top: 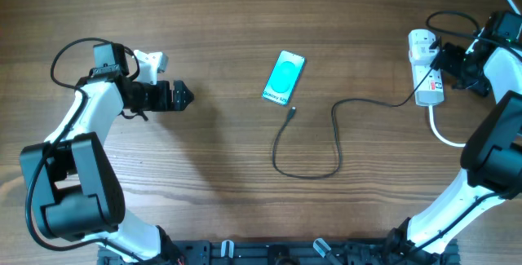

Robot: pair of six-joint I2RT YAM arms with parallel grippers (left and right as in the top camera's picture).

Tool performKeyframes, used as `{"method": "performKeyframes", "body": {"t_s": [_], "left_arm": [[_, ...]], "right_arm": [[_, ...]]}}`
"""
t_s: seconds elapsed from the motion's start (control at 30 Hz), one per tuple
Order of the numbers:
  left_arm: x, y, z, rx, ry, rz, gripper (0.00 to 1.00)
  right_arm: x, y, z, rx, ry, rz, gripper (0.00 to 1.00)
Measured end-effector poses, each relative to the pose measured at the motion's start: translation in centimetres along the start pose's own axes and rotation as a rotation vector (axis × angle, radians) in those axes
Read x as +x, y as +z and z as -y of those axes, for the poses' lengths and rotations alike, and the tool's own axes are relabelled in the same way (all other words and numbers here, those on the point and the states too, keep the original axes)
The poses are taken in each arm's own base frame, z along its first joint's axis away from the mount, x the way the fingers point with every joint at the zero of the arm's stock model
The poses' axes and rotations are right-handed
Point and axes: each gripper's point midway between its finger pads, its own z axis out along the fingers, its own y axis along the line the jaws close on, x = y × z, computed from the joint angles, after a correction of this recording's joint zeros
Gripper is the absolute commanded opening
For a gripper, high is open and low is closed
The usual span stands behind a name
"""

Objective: Plug charger to phone and switch on socket

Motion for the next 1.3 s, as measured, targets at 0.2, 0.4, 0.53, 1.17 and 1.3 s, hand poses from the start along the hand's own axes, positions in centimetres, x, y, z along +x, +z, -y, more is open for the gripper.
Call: {"method": "performKeyframes", "body": {"t_s": [0.2,0.4,0.53,1.17,1.3], "left_arm": [[0.0,0.0,0.0,0.000,0.000,0.000,1.00],[0.0,0.0,0.0,0.000,0.000,0.000,1.00],[0.0,0.0,0.0,0.000,0.000,0.000,1.00],[0.0,0.0,0.0,0.000,0.000,0.000,1.00],[0.0,0.0,0.0,0.000,0.000,0.000,1.00]], "right_arm": [[-2.0,-0.1,0.1,0.001,0.005,0.081,1.00],[-2.0,-0.1,0.2,0.002,0.005,0.082,1.00],[-2.0,-0.1,0.2,0.002,0.005,0.082,1.00],[-2.0,-0.1,0.1,0.002,0.006,0.083,1.00],[-2.0,-0.1,0.1,0.002,0.005,0.083,1.00]]}}
